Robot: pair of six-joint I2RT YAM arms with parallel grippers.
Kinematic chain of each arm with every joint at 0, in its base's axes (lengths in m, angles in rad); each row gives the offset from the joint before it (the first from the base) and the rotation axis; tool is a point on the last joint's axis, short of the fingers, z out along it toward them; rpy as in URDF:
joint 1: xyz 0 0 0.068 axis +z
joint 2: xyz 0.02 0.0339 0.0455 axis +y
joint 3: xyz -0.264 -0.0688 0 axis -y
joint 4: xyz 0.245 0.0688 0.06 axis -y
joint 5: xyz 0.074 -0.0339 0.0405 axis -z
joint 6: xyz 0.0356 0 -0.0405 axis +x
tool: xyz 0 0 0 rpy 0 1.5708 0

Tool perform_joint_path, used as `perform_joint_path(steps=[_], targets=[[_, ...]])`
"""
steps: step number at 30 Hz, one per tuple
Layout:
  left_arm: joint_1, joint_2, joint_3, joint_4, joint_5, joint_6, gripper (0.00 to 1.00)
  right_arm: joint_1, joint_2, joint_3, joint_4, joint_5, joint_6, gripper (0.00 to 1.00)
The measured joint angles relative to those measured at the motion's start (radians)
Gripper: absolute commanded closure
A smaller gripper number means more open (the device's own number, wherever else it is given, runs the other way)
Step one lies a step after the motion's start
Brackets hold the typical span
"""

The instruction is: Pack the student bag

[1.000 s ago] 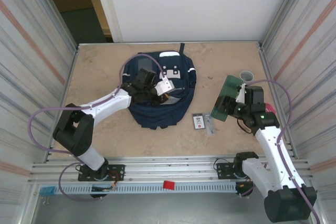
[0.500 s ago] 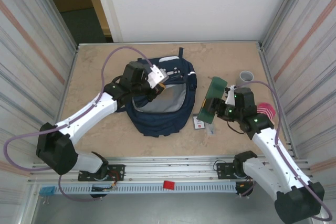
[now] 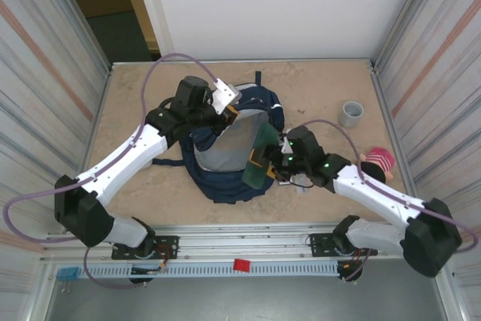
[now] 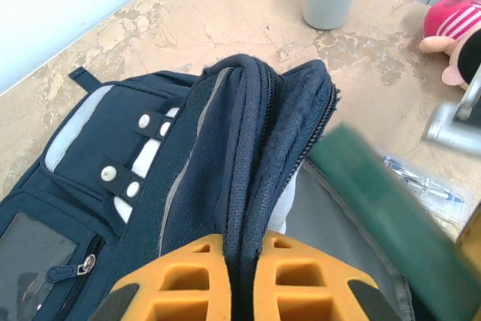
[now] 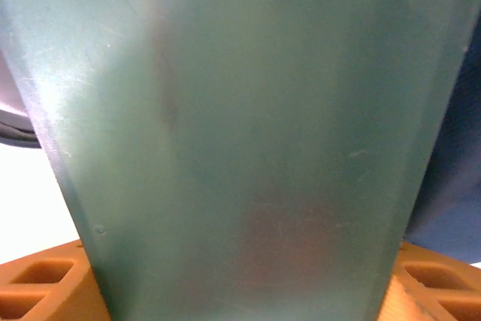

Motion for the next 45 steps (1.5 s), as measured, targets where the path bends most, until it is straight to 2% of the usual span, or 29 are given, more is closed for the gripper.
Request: perform_joint_path(steps=[5,12,13,15,17,24,27,34,45], targets=[[-0.004,0.018,0.014,0.001,0.02,-0.025,1.0,0.043,0.149,0.046,0.108,-0.036,0.082,0.47],[-0.014,0.008,0.01,0.002,0.035,-0.05,1.0,0.011,0.335,0.152,0.259,-0.042,0.168,0.42],[-0.014,0.003,0.008,0.002,0.035,-0.05,1.0,0.003,0.352,0.163,0.272,-0.039,0.177,0.4],[-0.014,-0.009,0.005,0.004,0.034,-0.05,1.0,-0.014,0.392,0.186,0.294,-0.017,0.202,0.27],[-0.014,-0.018,-0.001,0.011,0.032,-0.05,1.0,-0.027,0.421,0.193,0.315,0.008,0.22,0.2],[-0.013,-0.032,-0.024,0.013,0.027,-0.05,1.0,-0.042,0.451,0.188,0.39,0.097,0.258,0.17],[-0.007,-0.035,-0.029,0.018,0.027,-0.05,1.0,-0.011,0.43,0.145,0.417,0.148,0.272,0.23],[-0.003,-0.044,-0.042,0.034,0.034,-0.051,1.0,0.113,0.433,0.085,0.466,0.264,0.338,0.45],[-0.001,-0.064,-0.056,0.039,0.043,-0.061,1.0,0.158,0.678,0.198,0.594,0.345,0.385,0.63]])
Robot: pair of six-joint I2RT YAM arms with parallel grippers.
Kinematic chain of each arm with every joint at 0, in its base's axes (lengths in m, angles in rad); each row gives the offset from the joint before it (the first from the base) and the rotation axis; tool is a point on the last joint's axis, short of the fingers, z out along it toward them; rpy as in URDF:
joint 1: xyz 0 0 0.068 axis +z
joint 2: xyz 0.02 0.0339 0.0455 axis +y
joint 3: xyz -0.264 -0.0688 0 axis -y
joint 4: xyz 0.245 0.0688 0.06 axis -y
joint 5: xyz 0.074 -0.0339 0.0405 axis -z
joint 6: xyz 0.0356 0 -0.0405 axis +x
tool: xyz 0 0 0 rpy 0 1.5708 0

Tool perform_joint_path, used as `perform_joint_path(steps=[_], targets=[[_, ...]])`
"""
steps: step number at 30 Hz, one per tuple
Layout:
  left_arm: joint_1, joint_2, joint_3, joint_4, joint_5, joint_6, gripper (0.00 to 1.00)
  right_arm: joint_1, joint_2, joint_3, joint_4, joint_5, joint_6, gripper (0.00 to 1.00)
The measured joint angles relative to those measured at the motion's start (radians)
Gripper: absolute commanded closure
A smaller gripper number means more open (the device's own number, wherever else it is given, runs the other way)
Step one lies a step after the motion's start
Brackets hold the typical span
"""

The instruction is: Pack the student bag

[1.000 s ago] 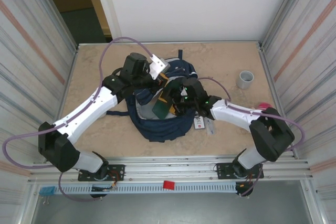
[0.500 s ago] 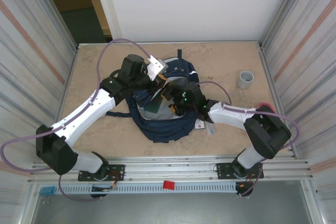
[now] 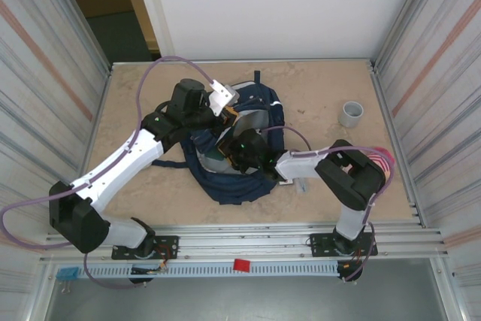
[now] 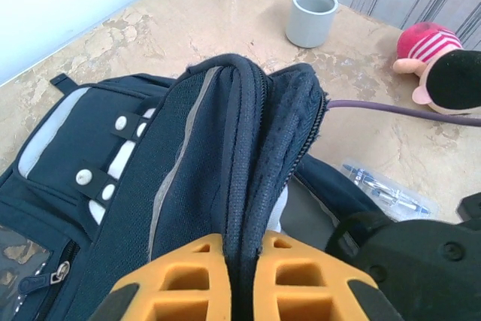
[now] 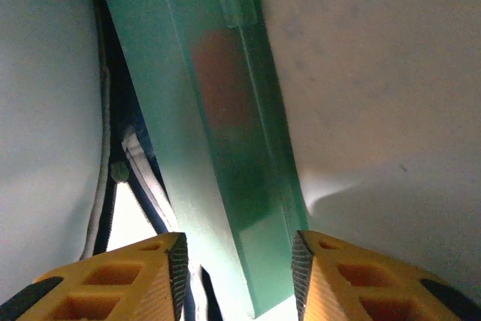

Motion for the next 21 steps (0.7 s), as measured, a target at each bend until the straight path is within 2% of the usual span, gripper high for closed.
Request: perform_joint_path(steps=[4,12,17,21], targets=[[0.003,-0.005,-0.003,0.001,0.01,-0.002,1.0,-0.002,0.081,0.084,0.011,0.027,-0.007,0.7],[0.009,-0.018,-0.01,0.006,0.008,-0.004,1.0,-0.039,0.217,0.243,0.041,0.043,-0.051,0.72],[0.01,-0.021,-0.018,0.017,-0.002,-0.005,1.0,-0.061,0.211,0.236,0.045,0.044,-0.089,0.67],[0.012,-0.024,-0.031,0.028,-0.024,-0.009,1.0,-0.058,0.108,0.14,0.024,0.052,-0.132,0.57]])
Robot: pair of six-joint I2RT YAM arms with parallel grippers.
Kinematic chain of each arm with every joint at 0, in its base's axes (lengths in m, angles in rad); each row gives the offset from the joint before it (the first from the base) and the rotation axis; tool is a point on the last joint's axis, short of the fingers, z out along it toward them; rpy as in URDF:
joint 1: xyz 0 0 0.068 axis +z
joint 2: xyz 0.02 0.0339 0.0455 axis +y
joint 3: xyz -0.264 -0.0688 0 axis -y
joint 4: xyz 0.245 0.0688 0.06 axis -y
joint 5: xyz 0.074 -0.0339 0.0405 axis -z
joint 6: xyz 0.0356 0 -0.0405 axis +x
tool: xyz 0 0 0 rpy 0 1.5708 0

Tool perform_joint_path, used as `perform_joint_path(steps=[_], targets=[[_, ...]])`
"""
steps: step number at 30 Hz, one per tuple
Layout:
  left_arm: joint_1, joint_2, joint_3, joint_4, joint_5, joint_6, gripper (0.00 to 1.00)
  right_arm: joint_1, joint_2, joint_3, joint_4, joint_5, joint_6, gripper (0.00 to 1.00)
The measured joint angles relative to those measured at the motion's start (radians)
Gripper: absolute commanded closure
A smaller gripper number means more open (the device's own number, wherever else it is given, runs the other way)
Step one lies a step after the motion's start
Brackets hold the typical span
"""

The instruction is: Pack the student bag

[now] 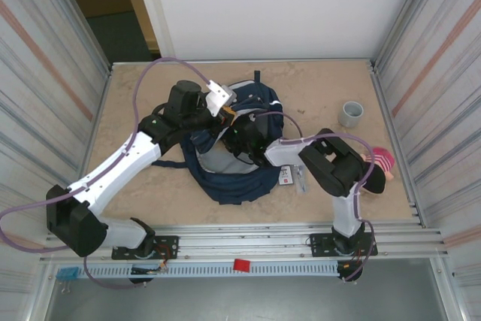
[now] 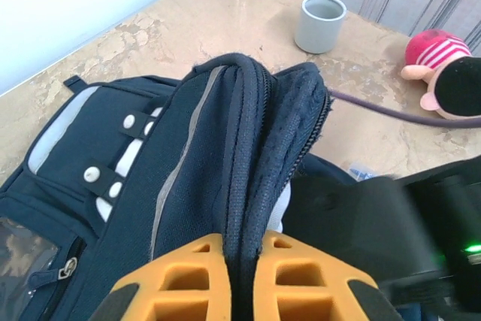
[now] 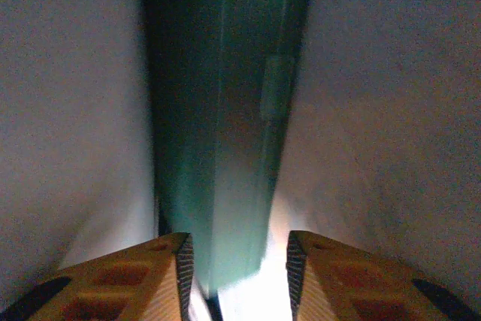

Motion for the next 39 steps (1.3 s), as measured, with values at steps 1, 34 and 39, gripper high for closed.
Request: perform_joint_path(steps=[1,34,39], targets=[[0.003,-0.001,-0.004,0.002,-0.006,-0.002,1.0,0.004,-0.048,-0.037,-0.008,-0.001,-0.008,0.56],[0.024,-0.07,-0.085,0.029,-0.045,-0.086,1.0,-0.436,-0.637,-0.204,-1.344,-0.086,-0.843,0.25],[0.024,-0.07,-0.085,0.029,-0.047,-0.089,1.0,-0.472,-0.545,-0.212,-1.265,-0.125,-0.851,0.28]])
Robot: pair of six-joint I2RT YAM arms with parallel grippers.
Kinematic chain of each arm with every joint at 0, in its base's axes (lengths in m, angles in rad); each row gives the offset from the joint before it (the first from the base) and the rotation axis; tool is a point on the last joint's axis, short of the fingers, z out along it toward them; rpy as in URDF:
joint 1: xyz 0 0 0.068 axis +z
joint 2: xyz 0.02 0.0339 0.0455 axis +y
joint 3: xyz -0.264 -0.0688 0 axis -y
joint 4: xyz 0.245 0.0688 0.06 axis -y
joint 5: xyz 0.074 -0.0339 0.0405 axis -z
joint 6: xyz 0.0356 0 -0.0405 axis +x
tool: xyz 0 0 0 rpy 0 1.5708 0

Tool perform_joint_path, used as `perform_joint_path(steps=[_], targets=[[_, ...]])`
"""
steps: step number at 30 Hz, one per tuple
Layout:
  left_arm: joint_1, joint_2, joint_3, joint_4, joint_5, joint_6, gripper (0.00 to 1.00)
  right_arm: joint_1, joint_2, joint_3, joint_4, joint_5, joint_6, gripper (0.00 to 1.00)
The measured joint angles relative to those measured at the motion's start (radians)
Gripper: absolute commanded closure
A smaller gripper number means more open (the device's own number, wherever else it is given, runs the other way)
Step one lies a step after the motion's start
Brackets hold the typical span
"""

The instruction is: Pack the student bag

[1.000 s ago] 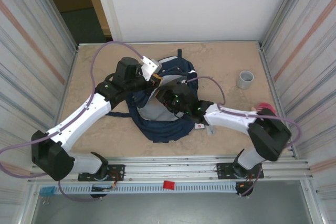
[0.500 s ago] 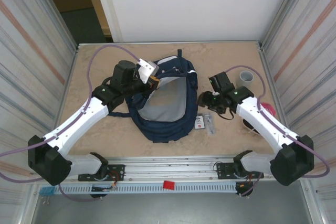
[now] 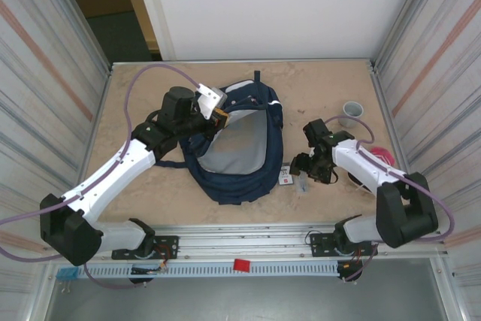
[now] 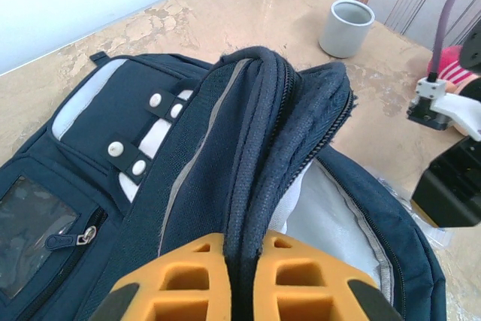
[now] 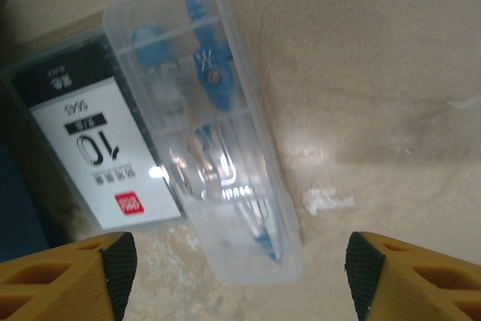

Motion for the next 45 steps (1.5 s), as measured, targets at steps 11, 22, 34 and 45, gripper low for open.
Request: perform_joint_path(steps=[11,22,34,45], targets=[[0.0,0.0,0.0,0.0,0.0,0.0,1.0,-0.12,0.109,-0.01,0.068,-0.029,-0.011,0.38],[0.0,0.0,0.0,0.0,0.0,0.0,1.0,-0.115,-0.005,0.053,-0.073,0.085,-0.013,0.25],[0.0,0.0,0.0,0.001,0.001,-0.004,1.0,-0.027,0.032,0.058,-0.027,0.017,0.033,0.27],[0.0,0.0,0.0,0.001,0.0,-0.004,1.0,-0.021,0.215,0.056,0.033,0.029,0.029,0.51]])
